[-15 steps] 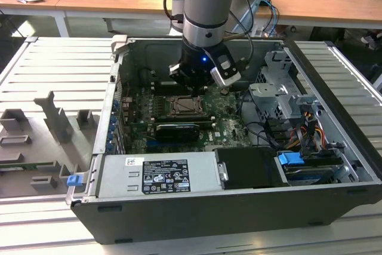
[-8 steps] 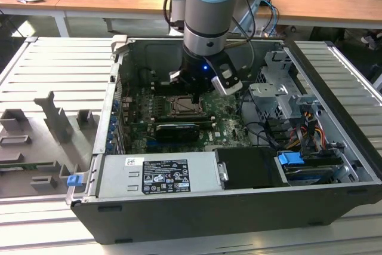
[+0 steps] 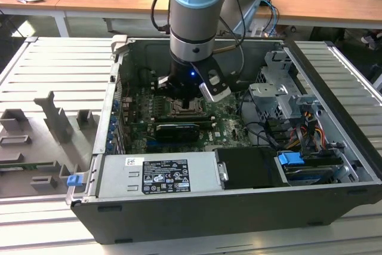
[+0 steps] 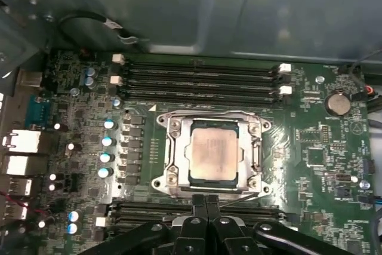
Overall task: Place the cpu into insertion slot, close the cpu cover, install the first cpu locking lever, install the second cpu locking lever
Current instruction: 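Install the second cpu locking lever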
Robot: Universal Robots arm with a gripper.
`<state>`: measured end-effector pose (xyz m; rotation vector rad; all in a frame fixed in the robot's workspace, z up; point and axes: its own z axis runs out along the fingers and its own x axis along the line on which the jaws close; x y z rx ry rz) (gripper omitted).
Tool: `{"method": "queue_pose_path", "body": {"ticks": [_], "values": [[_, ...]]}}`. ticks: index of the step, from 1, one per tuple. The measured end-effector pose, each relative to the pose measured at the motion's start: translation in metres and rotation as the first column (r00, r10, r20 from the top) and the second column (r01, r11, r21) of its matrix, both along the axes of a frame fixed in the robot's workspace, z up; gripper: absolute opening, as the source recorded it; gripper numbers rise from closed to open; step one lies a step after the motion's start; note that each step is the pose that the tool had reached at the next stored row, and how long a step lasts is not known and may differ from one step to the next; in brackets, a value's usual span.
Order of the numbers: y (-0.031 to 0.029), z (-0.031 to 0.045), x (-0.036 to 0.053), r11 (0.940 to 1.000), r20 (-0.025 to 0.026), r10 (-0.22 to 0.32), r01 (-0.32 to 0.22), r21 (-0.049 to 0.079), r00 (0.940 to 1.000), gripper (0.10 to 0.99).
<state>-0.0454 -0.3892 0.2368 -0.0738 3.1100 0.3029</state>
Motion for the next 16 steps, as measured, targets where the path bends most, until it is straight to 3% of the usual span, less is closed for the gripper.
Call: {"method": "queue_pose_path", "body": {"ticks": [5,9,16], "values": [[-0.0006,-0.0146,-0.0093,1.0,0.0,0.0,0.0,0.001,1.0,0.106],[-0.0052,-0.0159,-0.0167,0.9995,-0.0001,0.0,0.0,0.031,1.0,0.106],[-0.0081,-0.0221,-0.0213,0.999,-0.0001,0.0,0.0,0.044,1.0,0.106]]}}
